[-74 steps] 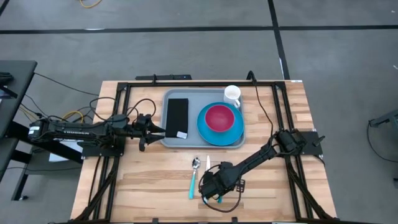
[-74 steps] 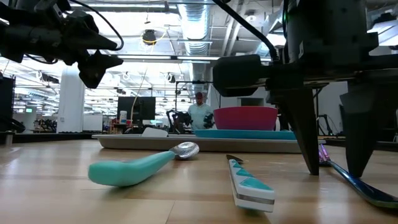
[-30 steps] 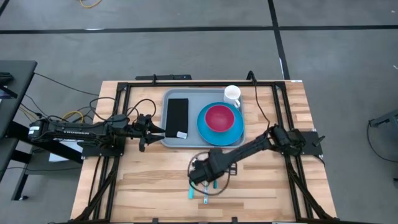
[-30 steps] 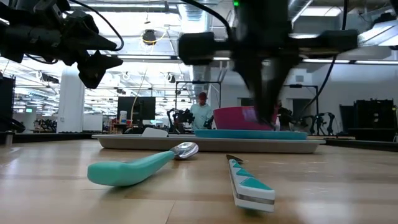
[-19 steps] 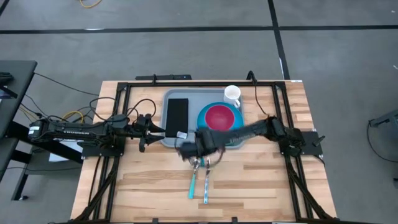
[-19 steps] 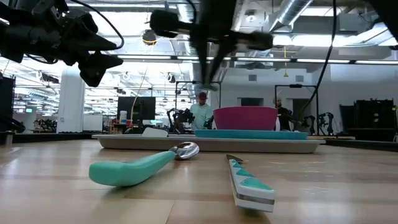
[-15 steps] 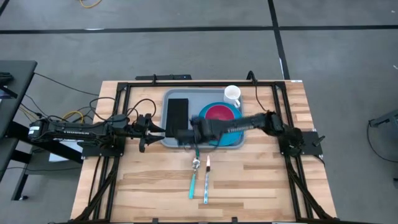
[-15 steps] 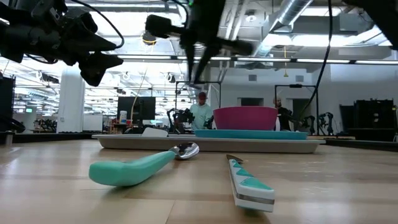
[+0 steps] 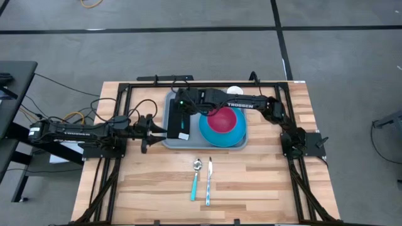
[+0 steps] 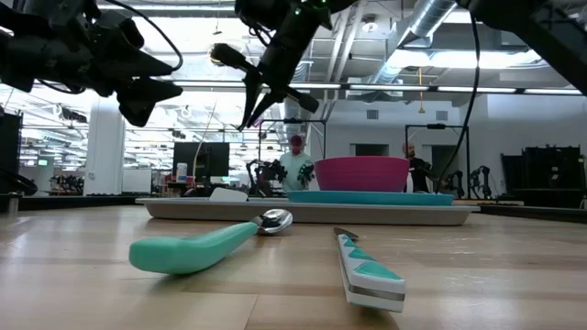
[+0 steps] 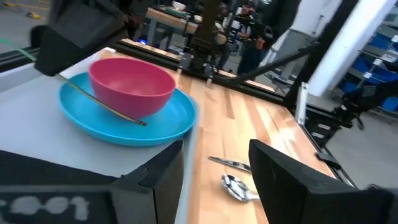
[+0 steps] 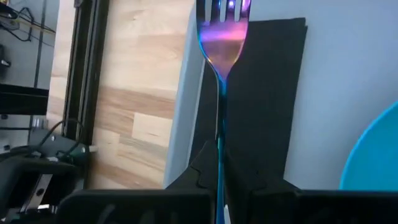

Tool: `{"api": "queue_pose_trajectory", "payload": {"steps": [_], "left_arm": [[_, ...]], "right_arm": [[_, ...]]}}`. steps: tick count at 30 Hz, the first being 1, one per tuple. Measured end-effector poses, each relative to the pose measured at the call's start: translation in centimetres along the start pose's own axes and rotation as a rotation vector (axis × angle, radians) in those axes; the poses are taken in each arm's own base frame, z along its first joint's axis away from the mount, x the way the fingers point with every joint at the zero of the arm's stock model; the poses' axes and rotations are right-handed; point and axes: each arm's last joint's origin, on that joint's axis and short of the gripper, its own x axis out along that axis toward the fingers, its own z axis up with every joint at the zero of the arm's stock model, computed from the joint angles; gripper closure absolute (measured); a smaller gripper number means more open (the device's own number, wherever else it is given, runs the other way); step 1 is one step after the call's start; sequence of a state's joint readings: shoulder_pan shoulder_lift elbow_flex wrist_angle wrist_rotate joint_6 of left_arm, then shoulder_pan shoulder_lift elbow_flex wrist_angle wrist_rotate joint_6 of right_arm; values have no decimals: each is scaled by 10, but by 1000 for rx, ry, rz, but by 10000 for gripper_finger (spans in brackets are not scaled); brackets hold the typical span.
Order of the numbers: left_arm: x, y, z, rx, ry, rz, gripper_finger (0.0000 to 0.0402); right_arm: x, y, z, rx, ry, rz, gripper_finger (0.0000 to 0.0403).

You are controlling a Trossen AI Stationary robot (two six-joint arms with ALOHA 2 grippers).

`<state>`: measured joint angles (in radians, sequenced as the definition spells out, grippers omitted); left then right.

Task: Set up tray
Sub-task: Put the blue fork on top of the black napkin

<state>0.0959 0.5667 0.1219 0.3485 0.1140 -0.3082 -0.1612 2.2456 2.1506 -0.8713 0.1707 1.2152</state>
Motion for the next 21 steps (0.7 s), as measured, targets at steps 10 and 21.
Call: {"api": "queue_pose_trajectory", "payload": {"steps": [10,21], "left_arm": [[-1,15,-10,-287,34,262,233],[-2,22,5,-435,-139,270,233]], "right_arm": [[-4,17,-12,-49,-21,123,403],[-8,23,-22,-122,-135,115,403]]}}
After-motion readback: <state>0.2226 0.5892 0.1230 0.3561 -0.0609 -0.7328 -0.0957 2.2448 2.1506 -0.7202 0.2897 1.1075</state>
